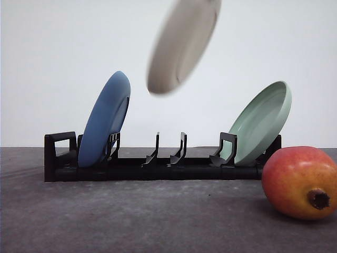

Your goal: Place pomegranate in white plate

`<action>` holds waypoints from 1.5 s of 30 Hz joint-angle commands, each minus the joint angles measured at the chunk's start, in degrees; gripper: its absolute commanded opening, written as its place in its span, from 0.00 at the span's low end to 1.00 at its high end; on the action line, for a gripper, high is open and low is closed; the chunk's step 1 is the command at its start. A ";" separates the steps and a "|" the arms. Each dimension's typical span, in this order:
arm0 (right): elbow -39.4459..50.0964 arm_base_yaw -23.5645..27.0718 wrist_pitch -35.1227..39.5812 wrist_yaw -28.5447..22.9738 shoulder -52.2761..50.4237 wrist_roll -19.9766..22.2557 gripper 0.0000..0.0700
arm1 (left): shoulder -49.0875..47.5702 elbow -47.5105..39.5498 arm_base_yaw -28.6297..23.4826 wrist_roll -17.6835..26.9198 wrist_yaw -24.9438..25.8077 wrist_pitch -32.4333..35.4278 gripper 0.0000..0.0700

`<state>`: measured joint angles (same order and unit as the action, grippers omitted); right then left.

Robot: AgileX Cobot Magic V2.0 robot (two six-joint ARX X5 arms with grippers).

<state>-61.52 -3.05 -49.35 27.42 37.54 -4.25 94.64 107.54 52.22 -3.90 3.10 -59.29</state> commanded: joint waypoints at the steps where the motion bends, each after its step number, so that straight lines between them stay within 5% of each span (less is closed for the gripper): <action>1: -1.07 -0.22 0.22 0.15 0.22 0.85 0.93 | -0.94 1.89 2.12 1.92 -1.83 -1.99 0.00; 10: -1.07 -0.22 0.21 0.19 0.22 0.83 0.93 | -7.81 -3.92 14.79 -0.54 -15.13 -12.74 0.00; 20: -1.07 -0.22 -0.06 0.22 0.22 0.83 0.93 | -8.67 -22.93 24.54 -7.63 -21.76 -9.03 0.00; 30: -1.07 -0.22 -0.43 0.24 0.22 0.83 0.93 | -1.53 -35.13 26.09 -6.89 -22.80 -0.04 0.00; 45: -1.07 -0.22 -0.50 0.24 0.22 0.63 0.93 | 10.17 -35.64 26.63 -4.50 -23.00 8.30 0.03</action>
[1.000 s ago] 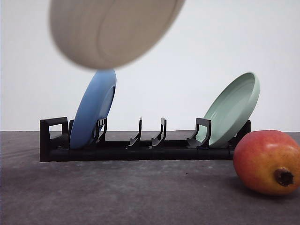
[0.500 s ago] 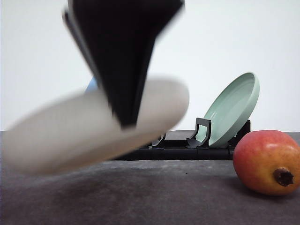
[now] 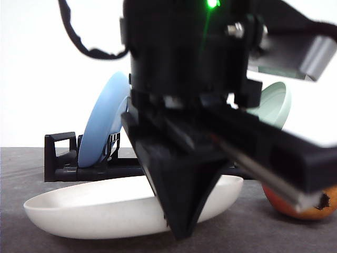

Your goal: Place pomegranate in white plate

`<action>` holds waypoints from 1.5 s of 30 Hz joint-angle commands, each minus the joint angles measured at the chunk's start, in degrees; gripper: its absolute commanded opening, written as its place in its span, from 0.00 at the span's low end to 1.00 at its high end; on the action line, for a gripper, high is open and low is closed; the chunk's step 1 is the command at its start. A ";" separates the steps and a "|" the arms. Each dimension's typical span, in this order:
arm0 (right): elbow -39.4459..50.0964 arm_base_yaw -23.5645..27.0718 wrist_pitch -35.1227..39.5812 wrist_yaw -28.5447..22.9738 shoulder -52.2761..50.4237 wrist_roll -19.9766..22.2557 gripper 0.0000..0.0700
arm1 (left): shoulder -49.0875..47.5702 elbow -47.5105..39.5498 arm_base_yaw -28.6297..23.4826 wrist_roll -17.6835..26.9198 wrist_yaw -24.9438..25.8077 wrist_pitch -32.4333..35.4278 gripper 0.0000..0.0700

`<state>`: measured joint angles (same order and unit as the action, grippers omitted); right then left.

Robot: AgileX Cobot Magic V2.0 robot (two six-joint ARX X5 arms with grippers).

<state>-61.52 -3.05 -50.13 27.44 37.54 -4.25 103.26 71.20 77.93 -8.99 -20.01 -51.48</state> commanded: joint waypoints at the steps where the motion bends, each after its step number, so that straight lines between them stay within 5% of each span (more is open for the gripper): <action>1: -1.07 -0.22 0.28 0.24 0.22 0.61 0.93 | 1.83 0.70 0.92 0.59 0.11 0.47 0.08; 7: -1.07 -0.22 0.07 0.24 0.22 0.59 0.93 | 2.06 0.70 0.90 0.57 0.11 0.23 0.35; 11: -1.07 -0.22 -0.28 0.24 0.22 0.59 0.93 | 1.89 0.74 0.83 0.35 0.07 0.01 0.78; 14: -1.07 -0.45 -0.27 0.26 0.24 0.59 0.93 | 0.61 0.74 0.74 -0.01 0.07 -0.53 0.91; 31: -1.05 -11.39 -7.56 4.37 11.20 -0.24 0.93 | -31.23 0.74 0.52 -15.17 -0.32 -6.34 0.91; 42: -1.05 -17.26 -11.97 -5.77 29.63 -3.02 0.93 | -56.98 -0.94 0.52 -20.77 -9.93 -8.03 0.90; 45: -1.05 -18.32 -11.34 -9.70 34.32 -3.11 1.00 | -62.90 -4.64 0.52 -21.23 -10.20 -6.66 0.90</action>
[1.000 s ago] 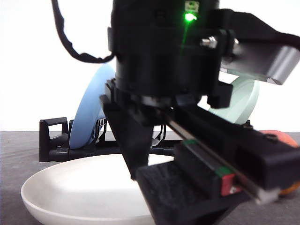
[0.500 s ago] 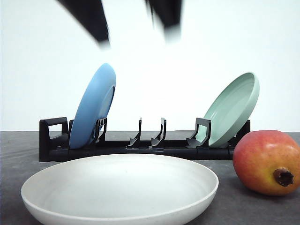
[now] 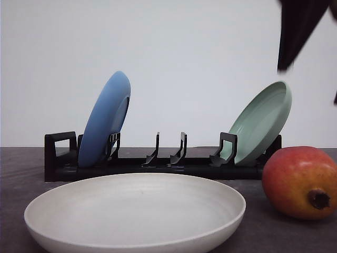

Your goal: Place pomegranate in white plate

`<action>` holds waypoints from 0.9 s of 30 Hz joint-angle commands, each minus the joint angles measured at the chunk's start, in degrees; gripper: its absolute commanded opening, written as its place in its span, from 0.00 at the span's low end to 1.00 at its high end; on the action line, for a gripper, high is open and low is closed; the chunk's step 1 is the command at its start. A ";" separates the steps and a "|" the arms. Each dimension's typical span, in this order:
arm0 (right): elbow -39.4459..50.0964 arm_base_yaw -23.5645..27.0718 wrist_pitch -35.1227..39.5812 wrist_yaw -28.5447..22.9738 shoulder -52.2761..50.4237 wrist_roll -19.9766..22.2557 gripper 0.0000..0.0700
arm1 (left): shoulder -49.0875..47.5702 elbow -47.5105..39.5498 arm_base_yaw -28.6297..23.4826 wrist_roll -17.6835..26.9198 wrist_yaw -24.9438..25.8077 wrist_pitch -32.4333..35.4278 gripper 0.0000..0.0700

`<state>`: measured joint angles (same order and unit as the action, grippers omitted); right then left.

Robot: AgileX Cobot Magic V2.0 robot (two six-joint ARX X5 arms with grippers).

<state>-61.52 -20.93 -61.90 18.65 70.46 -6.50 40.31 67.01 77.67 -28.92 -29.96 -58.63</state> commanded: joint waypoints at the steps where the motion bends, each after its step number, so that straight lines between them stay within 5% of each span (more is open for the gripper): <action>1: -1.05 -0.67 0.79 -2.16 2.93 -0.92 1.00 | -1.83 -2.06 0.79 -1.70 -0.19 0.85 0.90; 9: -1.05 -1.64 5.50 -4.31 14.73 -1.67 1.00 | -13.46 -12.98 0.83 -4.34 0.18 1.09 0.90; 22: -1.05 -3.69 7.57 -4.30 25.58 -1.62 1.00 | -15.80 -13.27 0.83 -1.30 -0.06 -1.43 0.90; 27: -1.05 -3.69 5.99 -3.94 25.79 -1.60 0.81 | -15.80 -13.27 0.83 -1.34 -0.21 -2.82 0.90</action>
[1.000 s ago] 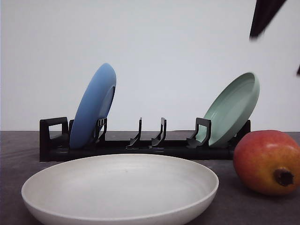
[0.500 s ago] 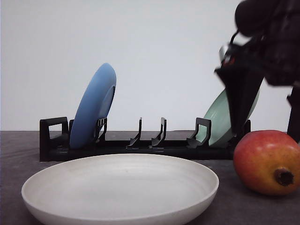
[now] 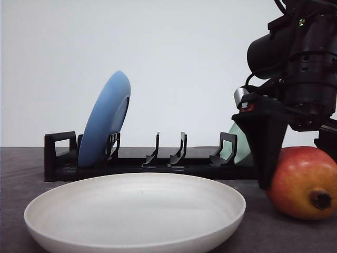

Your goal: Place pomegranate in white plate

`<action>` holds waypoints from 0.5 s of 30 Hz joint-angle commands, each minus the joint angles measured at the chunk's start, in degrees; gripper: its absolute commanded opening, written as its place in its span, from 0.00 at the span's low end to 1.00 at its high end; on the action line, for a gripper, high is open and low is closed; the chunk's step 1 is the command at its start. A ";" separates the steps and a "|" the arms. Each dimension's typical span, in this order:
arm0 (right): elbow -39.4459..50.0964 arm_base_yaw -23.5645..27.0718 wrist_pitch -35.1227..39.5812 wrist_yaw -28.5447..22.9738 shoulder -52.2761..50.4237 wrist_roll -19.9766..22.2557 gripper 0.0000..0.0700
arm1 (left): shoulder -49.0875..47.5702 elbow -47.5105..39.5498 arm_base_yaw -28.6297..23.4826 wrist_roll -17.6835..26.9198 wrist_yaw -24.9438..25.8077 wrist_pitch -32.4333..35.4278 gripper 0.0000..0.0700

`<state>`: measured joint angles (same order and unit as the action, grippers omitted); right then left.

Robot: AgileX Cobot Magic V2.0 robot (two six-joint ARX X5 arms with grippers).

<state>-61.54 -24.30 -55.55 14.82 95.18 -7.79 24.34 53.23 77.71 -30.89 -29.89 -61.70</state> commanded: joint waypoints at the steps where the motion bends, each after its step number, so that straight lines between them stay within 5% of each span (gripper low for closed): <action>1: -1.03 -0.33 -0.80 -0.14 1.07 -0.15 0.74 | 0.17 0.50 0.79 0.61 -0.42 0.00 0.90; 8: -5.55 -0.64 -4.53 -0.12 1.07 0.48 0.67 | 0.17 0.50 0.79 0.63 -0.55 -0.05 0.90; 15: -16.43 -7.44 -8.83 -0.21 2.00 -0.66 0.67 | 0.17 0.50 0.79 0.61 -0.57 -0.01 0.90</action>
<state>-76.41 -30.57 -64.17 14.34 95.58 -7.82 24.34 53.23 77.71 -30.89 -30.06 -62.00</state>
